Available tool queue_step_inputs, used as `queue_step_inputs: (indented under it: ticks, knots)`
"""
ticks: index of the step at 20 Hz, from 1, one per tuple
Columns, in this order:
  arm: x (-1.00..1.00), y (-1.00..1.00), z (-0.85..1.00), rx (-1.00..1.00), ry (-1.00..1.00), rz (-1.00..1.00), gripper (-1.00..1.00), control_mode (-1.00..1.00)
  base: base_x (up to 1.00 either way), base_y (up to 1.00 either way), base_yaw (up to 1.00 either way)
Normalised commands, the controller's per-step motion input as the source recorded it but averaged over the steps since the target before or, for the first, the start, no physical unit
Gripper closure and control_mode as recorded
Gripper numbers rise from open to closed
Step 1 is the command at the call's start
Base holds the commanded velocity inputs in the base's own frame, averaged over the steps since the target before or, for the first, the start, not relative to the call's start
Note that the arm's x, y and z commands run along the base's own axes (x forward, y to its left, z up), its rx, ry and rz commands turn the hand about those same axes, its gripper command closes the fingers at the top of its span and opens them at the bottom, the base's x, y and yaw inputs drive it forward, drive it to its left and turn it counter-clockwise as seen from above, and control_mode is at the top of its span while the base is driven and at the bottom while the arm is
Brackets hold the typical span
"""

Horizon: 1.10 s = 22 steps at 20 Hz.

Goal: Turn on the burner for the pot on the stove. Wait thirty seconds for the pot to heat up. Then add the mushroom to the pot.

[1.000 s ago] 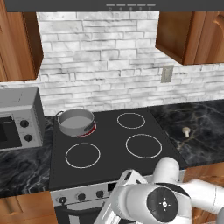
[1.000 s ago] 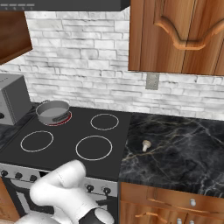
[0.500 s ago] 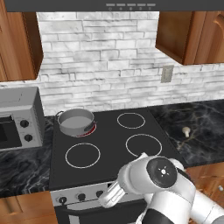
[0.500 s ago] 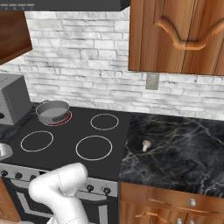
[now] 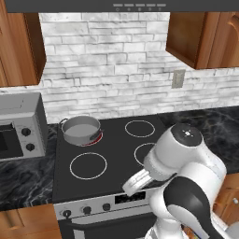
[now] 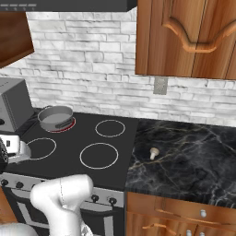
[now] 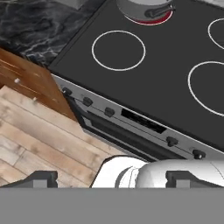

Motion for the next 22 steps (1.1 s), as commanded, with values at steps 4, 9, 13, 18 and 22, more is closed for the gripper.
queue_step_inputs:
  ticks: [4,9,13,18,22]
  knots:
    - [0.15,-0.63,-0.44,0.00,0.01,-0.22,-1.00,-1.00,0.00,0.00,0.00]
    - [0.25,-0.86,-0.35,0.01,0.00,-0.24,-1.00,-1.00,0.00,0.00,0.00]
    - [0.17,-0.90,-0.46,0.07,-0.06,-0.17,-1.00,-1.00,0.00,0.00,0.00]
    - [0.02,-0.99,-0.25,0.13,0.00,-0.11,-1.00,-1.00,0.00,0.00,0.00]
    - [0.00,-0.92,-0.26,0.14,-0.04,-0.04,-1.00,-1.00,0.00,0.00,0.00]
